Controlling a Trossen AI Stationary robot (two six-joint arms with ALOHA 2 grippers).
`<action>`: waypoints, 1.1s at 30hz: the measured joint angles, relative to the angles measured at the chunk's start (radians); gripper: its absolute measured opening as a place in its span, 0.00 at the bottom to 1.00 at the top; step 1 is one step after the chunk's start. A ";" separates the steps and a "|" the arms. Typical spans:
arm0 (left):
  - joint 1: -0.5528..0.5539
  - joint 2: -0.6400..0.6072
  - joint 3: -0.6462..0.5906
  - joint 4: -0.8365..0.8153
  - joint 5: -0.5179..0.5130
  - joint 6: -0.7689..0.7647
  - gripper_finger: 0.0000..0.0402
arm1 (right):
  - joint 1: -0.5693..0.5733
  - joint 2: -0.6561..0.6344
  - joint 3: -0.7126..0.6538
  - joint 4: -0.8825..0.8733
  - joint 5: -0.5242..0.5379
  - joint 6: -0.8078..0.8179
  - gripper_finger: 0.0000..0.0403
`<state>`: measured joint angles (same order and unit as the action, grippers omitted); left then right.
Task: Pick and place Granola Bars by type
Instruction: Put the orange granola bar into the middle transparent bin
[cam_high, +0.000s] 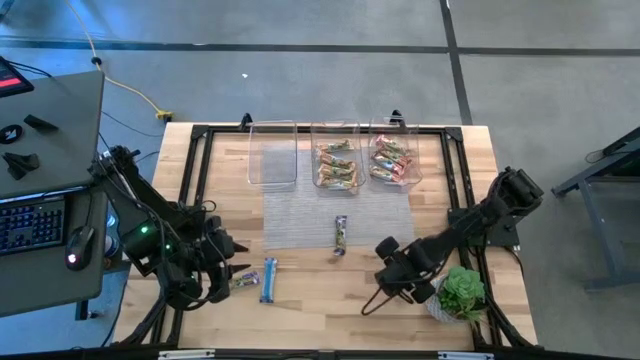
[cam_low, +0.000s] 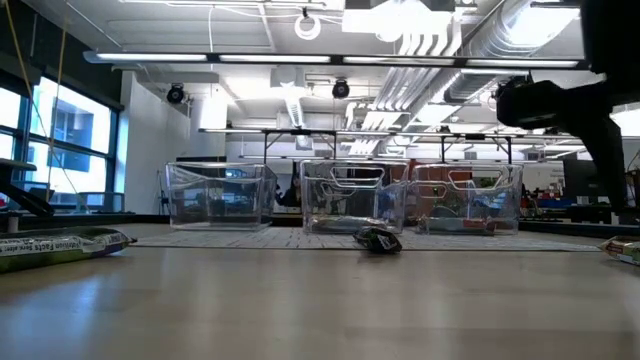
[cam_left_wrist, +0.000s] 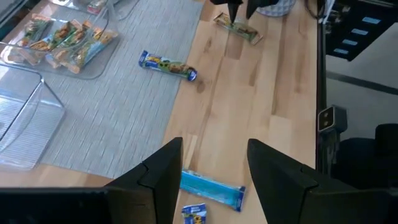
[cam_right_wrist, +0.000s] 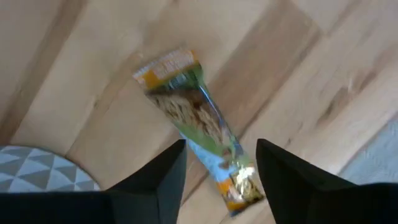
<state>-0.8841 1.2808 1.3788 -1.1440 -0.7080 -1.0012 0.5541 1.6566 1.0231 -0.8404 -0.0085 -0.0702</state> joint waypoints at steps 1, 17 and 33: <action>0.000 0.000 0.000 0.000 0.000 0.000 0.43 | 0.009 0.000 -0.002 0.006 0.001 -0.015 0.45; 0.000 0.000 0.000 0.036 -0.053 0.001 0.43 | 0.026 -0.002 -0.125 0.221 0.001 -0.033 0.50; 0.000 0.000 0.000 0.036 -0.033 0.009 0.43 | -0.034 0.002 -0.172 0.527 0.145 -0.097 0.40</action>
<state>-0.8839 1.2808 1.3788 -1.1080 -0.7412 -0.9924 0.5203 1.6588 0.8513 -0.3137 0.1361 -0.1670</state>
